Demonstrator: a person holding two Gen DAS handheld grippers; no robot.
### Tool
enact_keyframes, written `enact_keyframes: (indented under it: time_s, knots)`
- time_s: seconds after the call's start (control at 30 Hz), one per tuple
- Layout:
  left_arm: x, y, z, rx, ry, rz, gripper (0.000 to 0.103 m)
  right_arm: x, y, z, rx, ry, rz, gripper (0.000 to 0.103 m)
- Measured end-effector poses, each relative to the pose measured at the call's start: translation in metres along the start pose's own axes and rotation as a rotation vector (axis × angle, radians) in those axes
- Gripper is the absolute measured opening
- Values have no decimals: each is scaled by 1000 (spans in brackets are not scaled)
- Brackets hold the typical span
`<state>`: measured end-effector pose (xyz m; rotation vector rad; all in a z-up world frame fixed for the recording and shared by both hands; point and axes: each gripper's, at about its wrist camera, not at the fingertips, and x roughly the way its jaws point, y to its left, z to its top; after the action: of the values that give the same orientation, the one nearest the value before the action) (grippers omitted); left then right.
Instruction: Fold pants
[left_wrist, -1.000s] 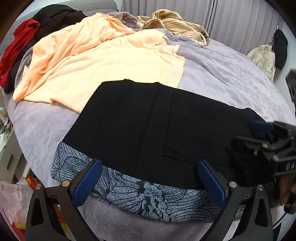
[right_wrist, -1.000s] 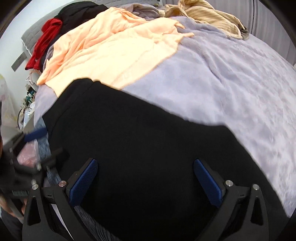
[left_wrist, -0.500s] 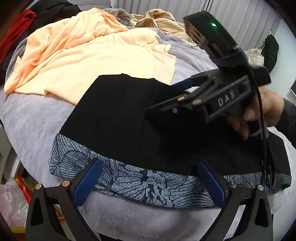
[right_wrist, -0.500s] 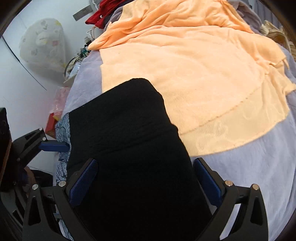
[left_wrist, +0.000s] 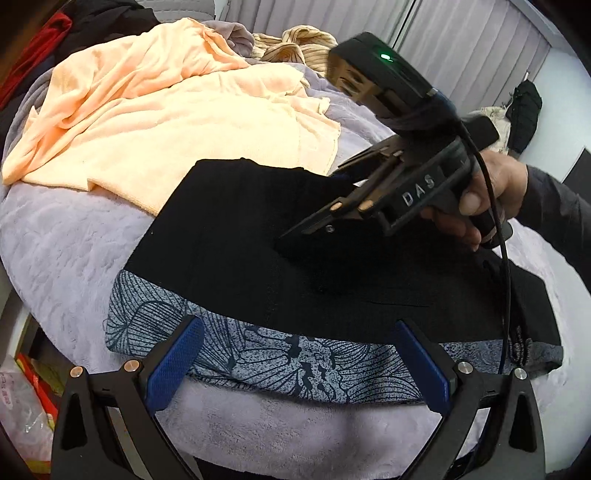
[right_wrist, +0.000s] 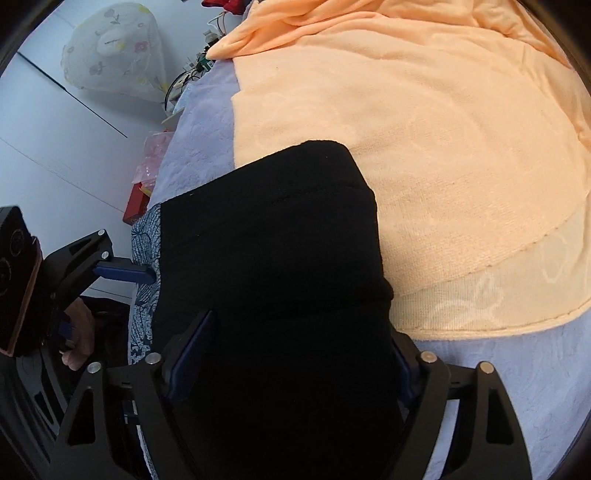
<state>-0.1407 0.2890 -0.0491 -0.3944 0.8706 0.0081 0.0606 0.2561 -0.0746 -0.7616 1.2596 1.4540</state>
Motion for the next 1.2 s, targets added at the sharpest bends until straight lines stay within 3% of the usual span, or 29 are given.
enact_keyframes:
  time_s: [0.03,0.07,0.1,0.23,0.33,0.43,0.6,0.67,0.7,0.73,0.77,0.8,0.87,0.9,0.97,1.07,1.2]
  knots:
    - [-6,7,0,-12,-8,-12,103,-9,10,-3,-28,-21,-35,59]
    - [-13,15,1,-22,-20,-24,103,-20,18,-8,-53,-54,-83,38]
    - [-20,25,2,-32,-34,-30,103,-32,23,-13,-62,-88,-114,25]
    - [-42,59,15,-31,-75,-48,103,-66,51,-31,-108,-190,-145,21]
    - [-43,80,36,19,-72,-133,103,-78,80,-44,-188,-223,-201,21]
    - [-34,87,58,96,-37,-214,103,-93,101,-56,-251,-257,-244,20]
    - [-2,72,72,196,65,-451,103,-109,127,-62,-303,-293,-253,20]
    - [17,56,73,209,116,-476,103,-102,128,-57,-300,-291,-248,20]
    - [23,49,73,202,130,-469,100,-99,127,-55,-294,-287,-252,20]
    - [29,46,74,191,155,-468,71,-97,126,-54,-289,-279,-264,20]
    - [33,44,74,173,199,-494,49,-93,123,-53,-279,-271,-282,20]
    - [34,41,73,165,209,-455,48,-90,117,-52,-255,-258,-311,21]
    - [35,34,70,195,228,-376,32,-89,101,-51,-184,-240,-304,32]
    - [35,29,68,210,238,-335,31,-89,94,-50,-145,-235,-321,53]
    - [38,22,67,222,260,-261,29,-97,85,-56,-84,-239,-391,79]
    - [40,18,75,199,283,-241,29,-113,85,-86,-93,-235,-434,81]
    - [34,2,83,224,283,-196,29,-109,83,-141,-92,-89,-386,81]
